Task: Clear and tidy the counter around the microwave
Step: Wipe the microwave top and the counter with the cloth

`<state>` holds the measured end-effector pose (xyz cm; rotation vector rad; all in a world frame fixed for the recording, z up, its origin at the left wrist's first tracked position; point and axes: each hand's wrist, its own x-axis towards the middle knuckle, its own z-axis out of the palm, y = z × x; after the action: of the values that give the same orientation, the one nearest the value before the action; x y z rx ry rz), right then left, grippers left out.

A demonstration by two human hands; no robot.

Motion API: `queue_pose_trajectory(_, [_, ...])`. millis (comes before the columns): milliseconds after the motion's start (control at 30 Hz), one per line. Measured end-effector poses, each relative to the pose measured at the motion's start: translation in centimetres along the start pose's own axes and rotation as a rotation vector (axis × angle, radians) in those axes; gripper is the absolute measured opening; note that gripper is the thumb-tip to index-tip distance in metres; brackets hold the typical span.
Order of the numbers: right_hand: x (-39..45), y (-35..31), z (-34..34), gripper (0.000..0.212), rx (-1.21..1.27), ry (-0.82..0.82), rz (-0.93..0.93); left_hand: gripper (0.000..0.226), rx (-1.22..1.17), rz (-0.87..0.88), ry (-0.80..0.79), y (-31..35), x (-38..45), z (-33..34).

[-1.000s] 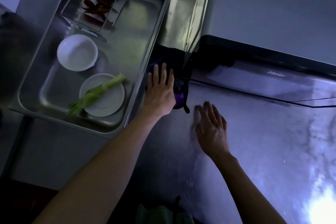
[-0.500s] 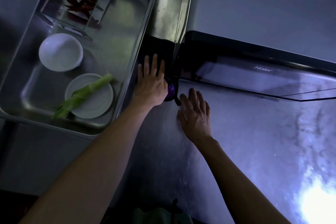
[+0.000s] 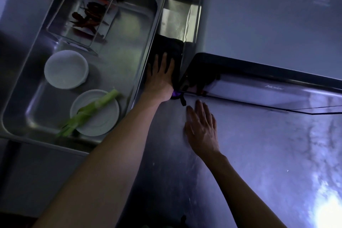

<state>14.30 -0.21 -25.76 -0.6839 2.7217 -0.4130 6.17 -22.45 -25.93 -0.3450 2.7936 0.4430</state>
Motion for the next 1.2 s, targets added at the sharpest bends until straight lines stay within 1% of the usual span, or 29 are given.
queue_pose_trajectory(200, [-0.7,0.8,0.1,0.06,-0.007,0.001,0.007,0.102,-0.03,-0.038,-0.036,0.2,1.0,0.0])
queue_pose_trajectory(300, [-1.1,1.2,-0.2,0.057,0.007,0.011,0.01,0.103,-0.02,-0.043,-0.024,0.3,0.4,0.2])
queue_pose_trajectory(433, [-2.1,2.2,-0.7,0.056,0.014,0.03,-0.009,0.086,-0.012,-0.037,0.038,0.7,-2.6,1.3])
queue_pose_trajectory(533, [-2.9,3.1,-1.0,0.054,0.009,0.043,-0.03,0.07,-0.014,-0.022,0.131,0.7,-6.3,2.9])
queue_pose_trajectory(667, [-3.6,4.0,-0.8,0.053,0.002,0.053,-0.056,0.068,-0.02,-0.024,0.126,0.3,-9.2,4.3])
queue_pose_trajectory(867, [-3.3,3.5,-0.4,0.054,0.004,0.043,-0.046,0.068,-0.013,0.008,0.086,-0.5,-6.9,3.3])
queue_pose_trajectory(1033, [-3.3,2.8,-0.9,0.055,0.021,0.074,-0.035,0.073,-0.028,-0.05,0.127,-0.8,-2.7,1.7])
queue_pose_trajectory(1200, [-4.9,3.1,-0.8,0.055,0.017,0.076,-0.019,0.071,-0.006,-0.056,0.171,-0.7,-4.3,2.9])
